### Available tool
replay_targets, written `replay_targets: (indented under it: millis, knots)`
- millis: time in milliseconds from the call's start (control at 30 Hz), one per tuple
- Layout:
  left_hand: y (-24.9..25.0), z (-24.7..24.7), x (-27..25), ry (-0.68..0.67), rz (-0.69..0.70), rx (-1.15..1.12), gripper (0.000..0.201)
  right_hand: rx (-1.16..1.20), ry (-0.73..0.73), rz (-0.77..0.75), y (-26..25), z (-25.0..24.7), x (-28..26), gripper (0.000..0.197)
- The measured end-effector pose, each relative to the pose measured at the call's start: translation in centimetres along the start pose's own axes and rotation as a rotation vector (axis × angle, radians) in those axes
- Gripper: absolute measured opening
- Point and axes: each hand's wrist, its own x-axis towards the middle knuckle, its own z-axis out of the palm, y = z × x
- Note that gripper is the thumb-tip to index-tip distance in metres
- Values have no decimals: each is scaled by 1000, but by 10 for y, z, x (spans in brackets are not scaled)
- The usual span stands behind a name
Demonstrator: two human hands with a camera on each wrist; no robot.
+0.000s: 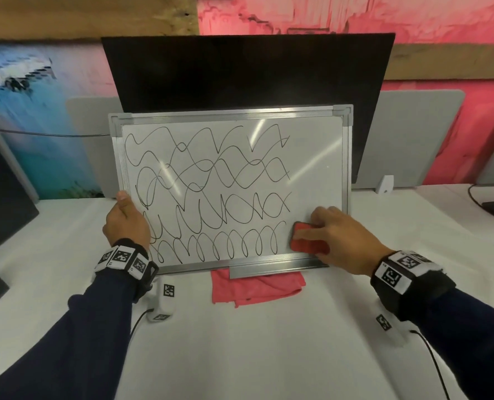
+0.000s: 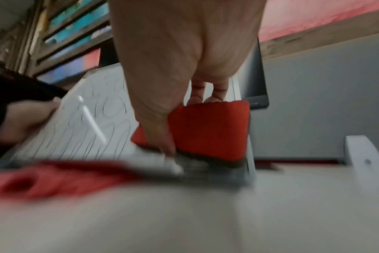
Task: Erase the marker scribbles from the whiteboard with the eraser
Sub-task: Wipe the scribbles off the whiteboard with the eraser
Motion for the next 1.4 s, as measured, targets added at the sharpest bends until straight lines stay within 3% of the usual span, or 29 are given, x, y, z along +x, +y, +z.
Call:
replay_targets:
  millis: [67,167,233,300,400,500,733,833,967,1066,1233,1400]
  knots:
    - [0,-1,0,-2,-1,-7,75,-20,39,30,7,-10,6,63]
    - [1,-1,-1,-6,-3,-10,74,61,266,205,12,-37,34,65]
    - [1,-1,-2,-11,-7,-12,74,74,330,273,7,-48,51,66]
    - [1,-1,-1,-13,-3,-12,74,59,316,229,-5,-47,58,64]
    - [1,-2,-2,-22,5,-11,71,23,166,75,-12,-30,48,65]
    - [-1,-2,-1,-22,10,-4,71,4,122,74,-1,-28,41,68]
    - [0,-1,1,-9,-3,4,73,285,568,459,4,-70,94,56]
    - [-1,-2,0,-14,2,4,74,295,535,366,-22,-59,104,58]
    - [-2,-3,1,-23,7,0,75,193,391,213,-22,-34,75,65]
    - [-1,-4,0,-28,19,0,77,214,413,286,-3,-38,61,62]
    - [3,-6,-3,-19,-8,-17,74,256,587,445,2,-72,98,56]
    - [3,-4,-3,-16,-47,-36,77,225,467,311,-25,-63,106,59]
